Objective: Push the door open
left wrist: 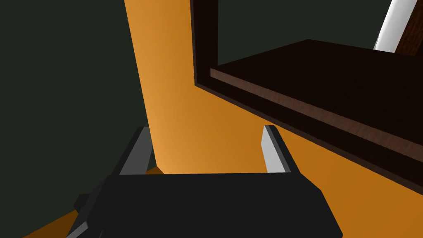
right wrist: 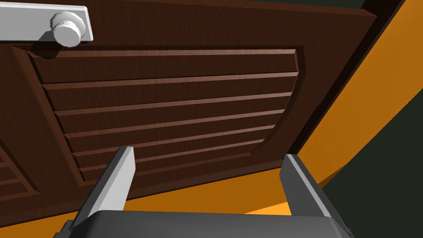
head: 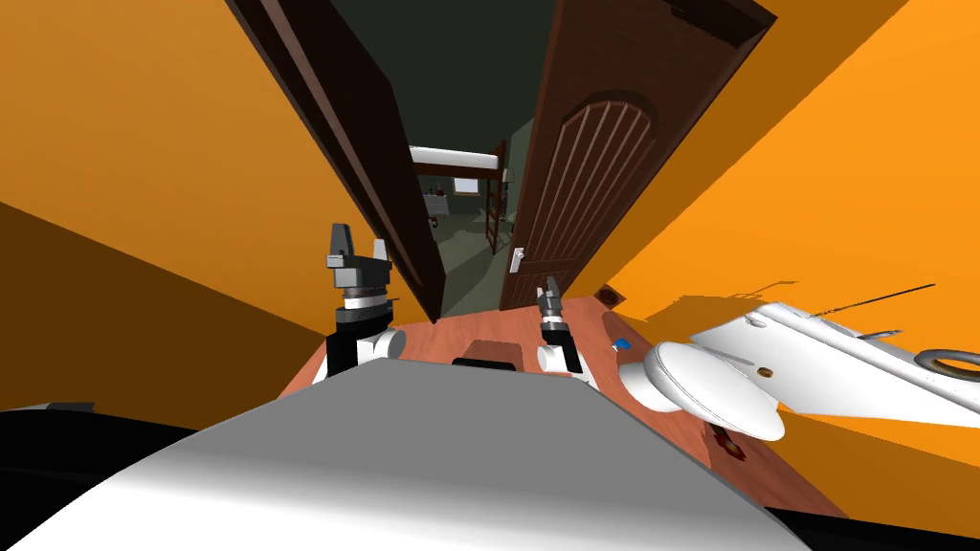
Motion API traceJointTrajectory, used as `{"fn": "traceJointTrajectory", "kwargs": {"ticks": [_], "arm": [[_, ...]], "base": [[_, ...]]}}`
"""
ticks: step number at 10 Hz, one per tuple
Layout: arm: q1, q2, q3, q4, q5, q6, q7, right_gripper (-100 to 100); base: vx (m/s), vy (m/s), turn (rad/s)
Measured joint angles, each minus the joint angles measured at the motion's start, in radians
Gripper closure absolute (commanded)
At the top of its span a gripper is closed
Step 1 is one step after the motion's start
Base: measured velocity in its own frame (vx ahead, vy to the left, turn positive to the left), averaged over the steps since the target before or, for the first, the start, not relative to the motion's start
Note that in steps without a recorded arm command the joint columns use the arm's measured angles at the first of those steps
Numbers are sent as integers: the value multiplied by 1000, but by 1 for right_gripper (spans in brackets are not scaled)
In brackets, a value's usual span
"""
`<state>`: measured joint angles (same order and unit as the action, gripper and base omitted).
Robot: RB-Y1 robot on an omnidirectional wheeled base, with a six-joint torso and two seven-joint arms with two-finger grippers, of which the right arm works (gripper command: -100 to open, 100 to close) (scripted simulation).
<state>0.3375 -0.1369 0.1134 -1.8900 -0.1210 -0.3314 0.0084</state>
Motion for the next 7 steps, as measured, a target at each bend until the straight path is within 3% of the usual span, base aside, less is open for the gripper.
{"fn": "traceJointTrajectory", "kwargs": {"ticks": [7], "arm": [[-65, -44, 29, 143, -24, 1, -20, -100]], "base": [[96, -48, 56]]}}
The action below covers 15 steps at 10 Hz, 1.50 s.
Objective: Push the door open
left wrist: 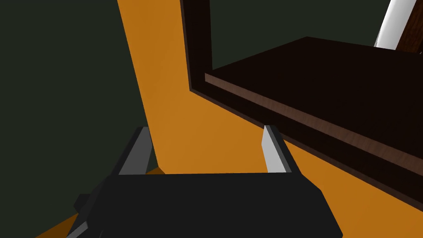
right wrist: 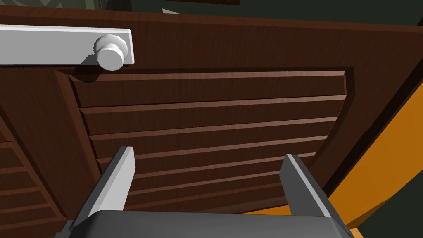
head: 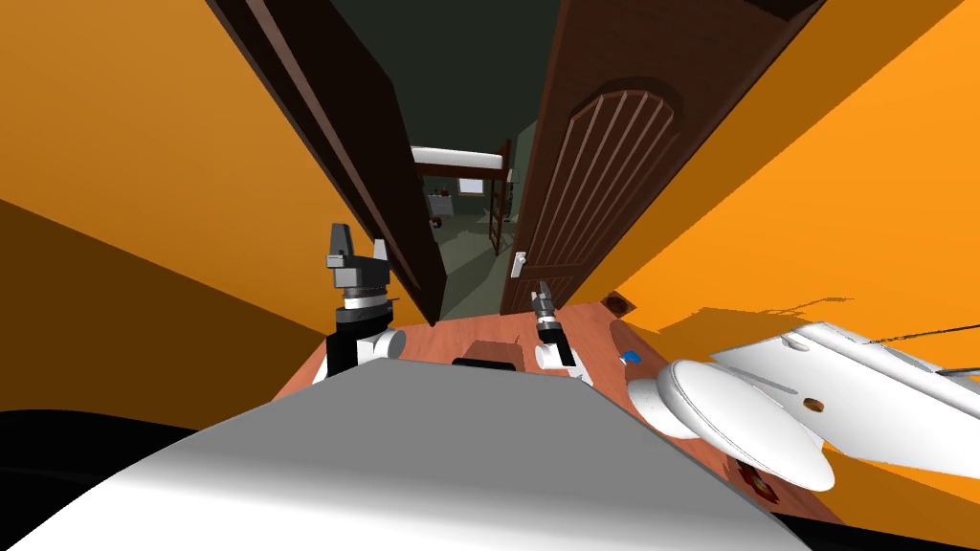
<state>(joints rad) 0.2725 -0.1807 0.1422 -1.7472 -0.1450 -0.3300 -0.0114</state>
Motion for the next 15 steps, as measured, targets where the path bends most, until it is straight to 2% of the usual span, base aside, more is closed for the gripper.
{"fn": "traceJointTrajectory", "kwargs": {"ticks": [1, 3, 5, 7, 11, 15], "arm": [[-12, -4, 4, 21, -3, 1, -2, -100], [-26, -29, 14, 61, -15, 5, -14, -100], [-51, -36, 23, 110, -20, 4, -17, -100], [-64, -41, 32, 139, -24, 7, -18, -100], [-106, -72, 45, 220, -40, 11, -35, -100], [-150, -92, 65, 316, -54, 10, -44, -100]], "base": [[136, -56, 92], [119, -73, 57], [87, -69, 53], [89, -46, 41], [125, -62, 59], [166, -80, 56]]}}
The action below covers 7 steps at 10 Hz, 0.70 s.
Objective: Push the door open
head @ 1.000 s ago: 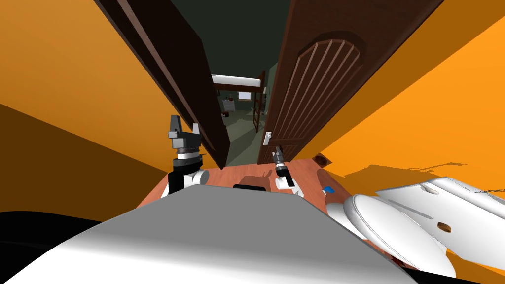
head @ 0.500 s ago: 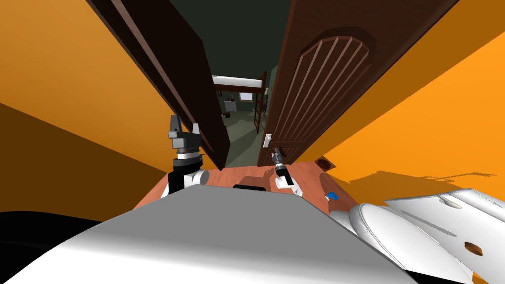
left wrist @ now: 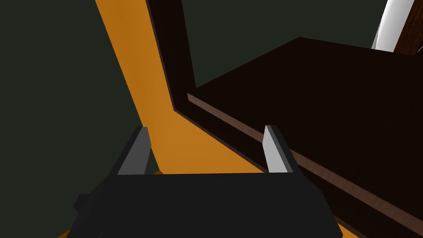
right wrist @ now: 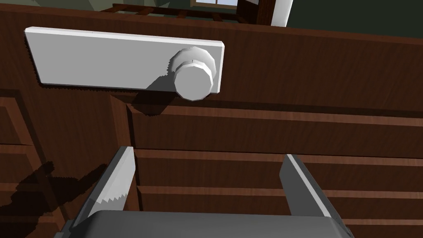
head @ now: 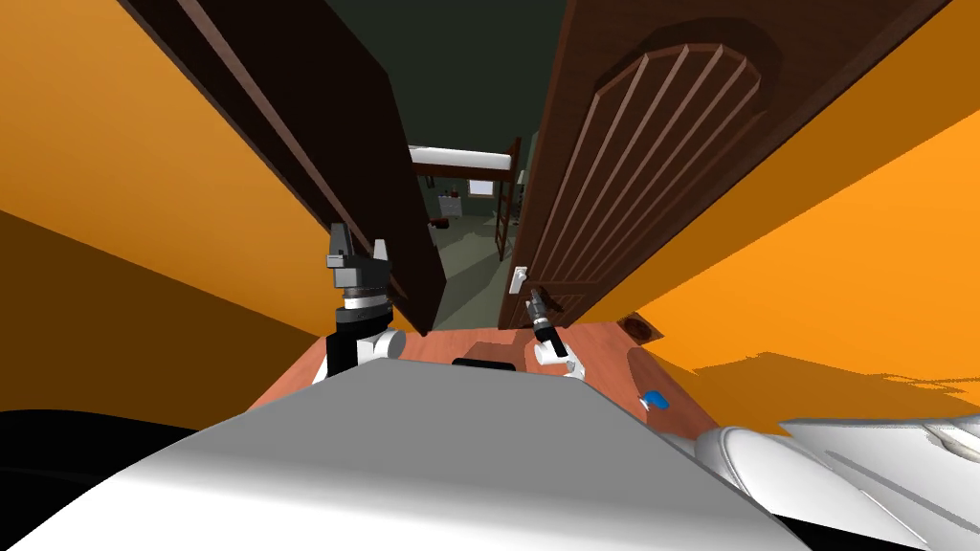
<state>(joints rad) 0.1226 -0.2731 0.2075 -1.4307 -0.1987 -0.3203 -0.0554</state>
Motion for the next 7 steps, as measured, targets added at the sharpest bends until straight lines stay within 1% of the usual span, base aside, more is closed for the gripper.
{"fn": "traceJointTrajectory", "kwargs": {"ticks": [2, 3, 7], "arm": [[-7, 2, -3, 10, 0, 0, 0, -100], [-12, 5, -6, 16, 1, -1, 0, -100], [-39, 21, -21, 53, 4, -2, 3, -100]], "base": [[180, -7, 36], [170, 47, 38], [204, 6, 36]]}}
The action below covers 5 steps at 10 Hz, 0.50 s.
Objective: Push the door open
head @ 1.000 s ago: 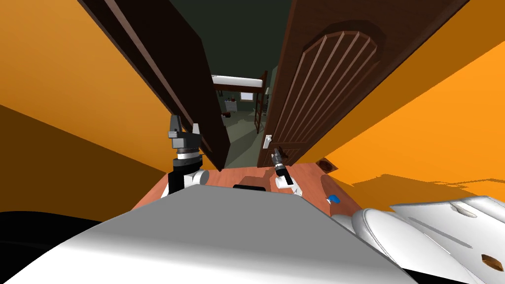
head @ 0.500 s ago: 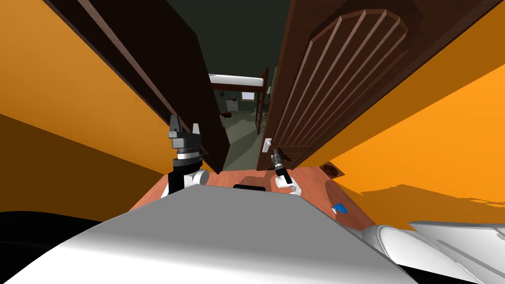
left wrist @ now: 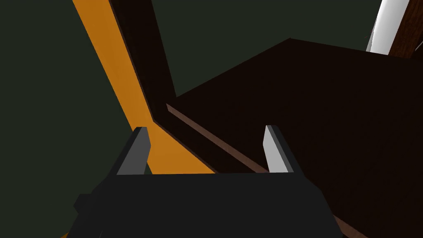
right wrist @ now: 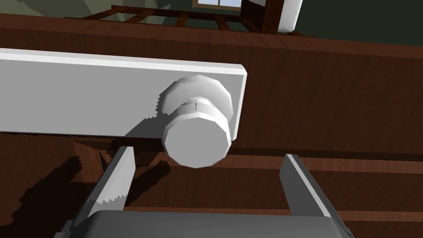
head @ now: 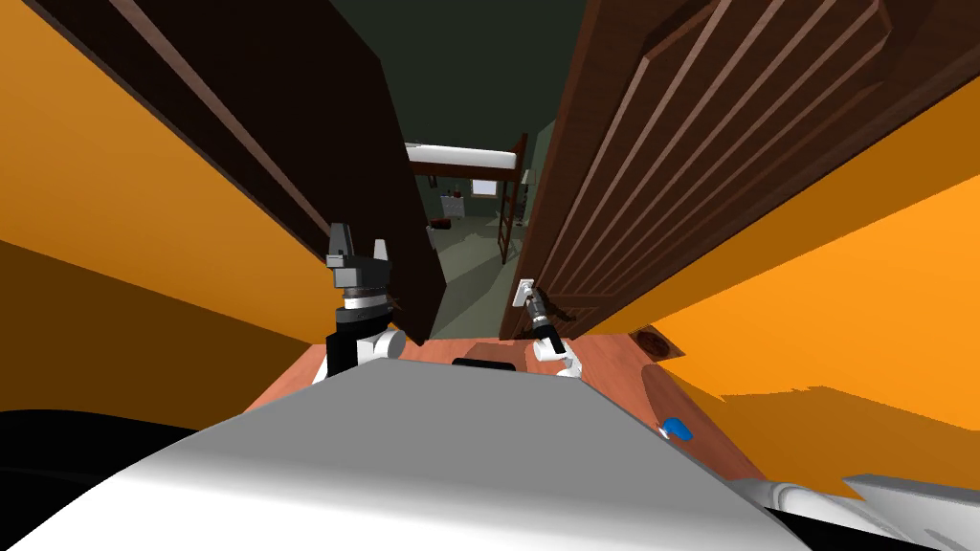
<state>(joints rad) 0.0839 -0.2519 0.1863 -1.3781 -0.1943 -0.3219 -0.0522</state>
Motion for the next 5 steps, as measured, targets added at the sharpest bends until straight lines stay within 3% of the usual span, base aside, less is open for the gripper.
{"fn": "traceJointTrajectory", "kwargs": {"ticks": [2, 3, 5], "arm": [[-11, 6, -7, 16, 1, -1, 1, -100], [-12, 6, -7, 16, 1, -1, 1, 100], [-14, 6, -9, 15, 1, -2, 1, 100]], "base": [[149, 2, 23], [-9, -2, -10], [-27, -2, 10]]}}
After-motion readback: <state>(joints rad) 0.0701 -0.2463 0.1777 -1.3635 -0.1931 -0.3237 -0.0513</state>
